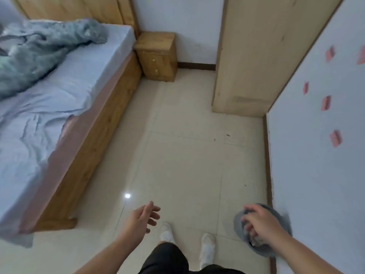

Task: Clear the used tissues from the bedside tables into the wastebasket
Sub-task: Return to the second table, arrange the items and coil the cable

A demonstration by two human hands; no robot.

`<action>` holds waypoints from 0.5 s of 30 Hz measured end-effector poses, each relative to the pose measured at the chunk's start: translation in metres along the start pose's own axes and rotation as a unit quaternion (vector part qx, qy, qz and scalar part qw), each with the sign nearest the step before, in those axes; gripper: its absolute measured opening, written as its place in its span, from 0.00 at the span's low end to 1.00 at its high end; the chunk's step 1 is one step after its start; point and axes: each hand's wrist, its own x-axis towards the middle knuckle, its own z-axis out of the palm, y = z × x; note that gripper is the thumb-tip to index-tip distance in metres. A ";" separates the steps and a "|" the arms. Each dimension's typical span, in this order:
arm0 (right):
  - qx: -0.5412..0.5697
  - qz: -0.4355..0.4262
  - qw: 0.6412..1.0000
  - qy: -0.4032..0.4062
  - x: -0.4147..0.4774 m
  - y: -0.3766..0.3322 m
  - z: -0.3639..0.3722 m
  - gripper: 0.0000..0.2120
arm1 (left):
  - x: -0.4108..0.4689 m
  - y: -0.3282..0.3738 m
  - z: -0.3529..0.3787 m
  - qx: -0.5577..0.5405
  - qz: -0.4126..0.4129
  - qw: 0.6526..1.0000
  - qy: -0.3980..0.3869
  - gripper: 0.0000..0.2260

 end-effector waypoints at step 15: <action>-0.384 -0.191 0.855 -0.292 -0.107 -0.066 0.342 0.10 | -0.268 -0.327 -0.121 -0.360 -0.190 0.820 0.402 0.20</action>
